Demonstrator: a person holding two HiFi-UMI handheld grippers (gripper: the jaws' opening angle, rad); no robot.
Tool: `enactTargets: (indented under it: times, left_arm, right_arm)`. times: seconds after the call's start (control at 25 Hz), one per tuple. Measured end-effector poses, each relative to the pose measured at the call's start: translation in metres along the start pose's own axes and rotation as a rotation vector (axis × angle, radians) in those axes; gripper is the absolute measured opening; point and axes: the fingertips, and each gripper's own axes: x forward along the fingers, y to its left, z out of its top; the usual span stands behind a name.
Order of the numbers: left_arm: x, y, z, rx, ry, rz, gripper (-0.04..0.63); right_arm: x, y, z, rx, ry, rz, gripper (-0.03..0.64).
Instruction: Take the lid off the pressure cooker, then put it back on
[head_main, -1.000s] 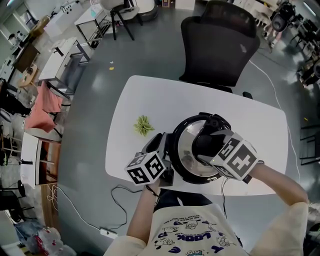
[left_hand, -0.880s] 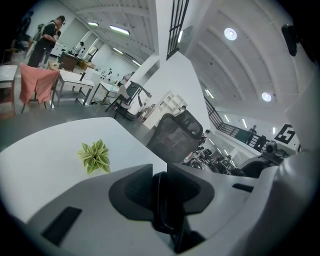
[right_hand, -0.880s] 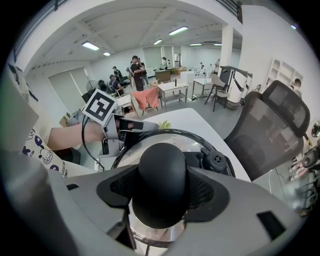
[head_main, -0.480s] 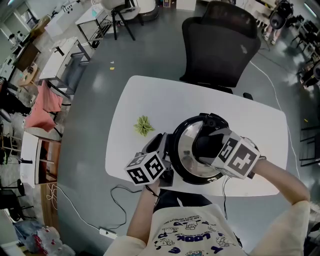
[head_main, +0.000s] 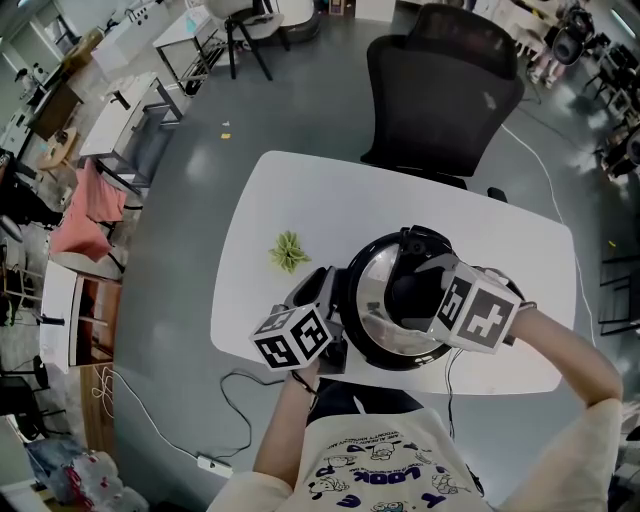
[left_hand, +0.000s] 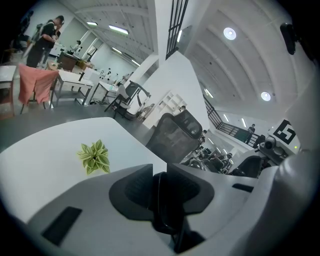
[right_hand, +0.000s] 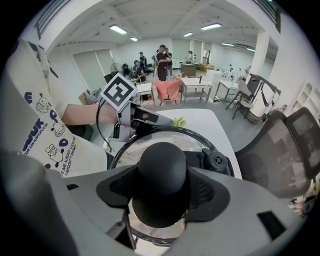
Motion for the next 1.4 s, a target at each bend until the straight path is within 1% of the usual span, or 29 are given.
enactTargets:
  times: [0.28,0.4,0.96,1.24,1.4]
  left_arm:
    - [0.0017,0.0003,0.0002,0.001,0.001,0.0,0.098]
    - [0.003,0.0024,0.0001,0.004,0.0,0.003,0.097]
    - [0.0019,0.0022,-0.0006,0.019,-0.003,0.012,0.098]
    - [0.001,0.0011,0.001,0.035,-0.002,0.013,0.1]
    - [-0.0002,0.001,0.0017,0.059,-0.002,0.023,0.103]
  right_arm:
    - [0.0018,0.0022,-0.0024,-0.158,0.046,0.052,0.305]
    - [0.004,0.0021,-0.0023,-0.189,0.053,0.064,0.308]
    - [0.0041,0.0028,-0.003,-0.168,0.051,0.056,0.31]
    - [0.0021,0.0039,-0.0002,-0.153,-0.016,0.059,0.31]
    - [0.0004,0.0044,0.0017,-0.153,-0.064,0.055,0.311]
